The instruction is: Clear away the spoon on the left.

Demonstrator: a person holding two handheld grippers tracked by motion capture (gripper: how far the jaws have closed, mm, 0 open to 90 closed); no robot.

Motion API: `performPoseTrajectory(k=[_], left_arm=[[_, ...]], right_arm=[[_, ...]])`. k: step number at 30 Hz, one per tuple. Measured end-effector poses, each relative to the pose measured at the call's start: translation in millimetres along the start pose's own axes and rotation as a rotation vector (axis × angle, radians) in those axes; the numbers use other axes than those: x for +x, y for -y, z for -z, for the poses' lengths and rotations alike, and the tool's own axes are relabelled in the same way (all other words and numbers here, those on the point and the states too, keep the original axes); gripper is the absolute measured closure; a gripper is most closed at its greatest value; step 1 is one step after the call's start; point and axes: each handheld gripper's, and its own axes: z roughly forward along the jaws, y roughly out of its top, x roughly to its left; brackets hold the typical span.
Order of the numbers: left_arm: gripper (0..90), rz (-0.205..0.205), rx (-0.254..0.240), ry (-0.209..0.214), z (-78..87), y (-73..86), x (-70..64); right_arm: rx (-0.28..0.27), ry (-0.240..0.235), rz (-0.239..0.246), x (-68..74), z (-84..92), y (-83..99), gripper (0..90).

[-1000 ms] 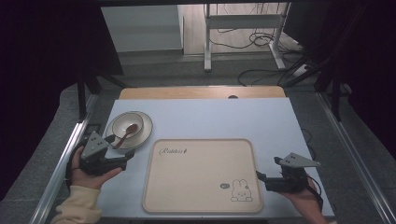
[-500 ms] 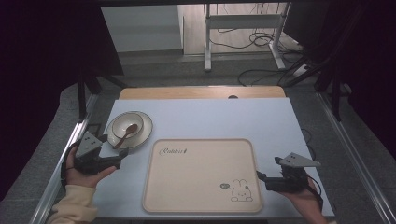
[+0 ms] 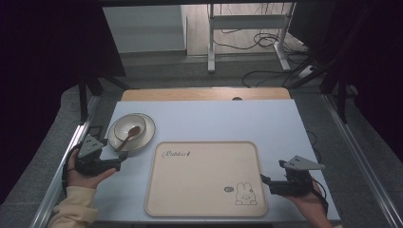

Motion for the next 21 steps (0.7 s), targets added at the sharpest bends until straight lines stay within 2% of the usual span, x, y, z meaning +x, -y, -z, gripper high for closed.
performPoseTrajectory(k=[7,13,17,21], left_arm=[[14.4,-0.032,0.007,0.005,-7.0,5.1,-1.1],[19.0,-0.069,0.017,-0.017,-14.8,5.5,-3.6],[22.0,-0.077,0.024,-0.029,-23.1,5.4,-1.5],[26.6,-0.098,0.007,-0.055,-30.4,5.4,0.9]], right_arm=[[0.004,0.001,0.001,0.2,-0.5,-0.2,13.4],[0.004,-0.002,0.002,0.4,-0.5,-0.1,13.4],[0.007,-0.004,0.004,1.2,-1.8,0.0,13.4],[0.013,-0.008,0.008,3.3,-3.4,-0.1,13.4]])
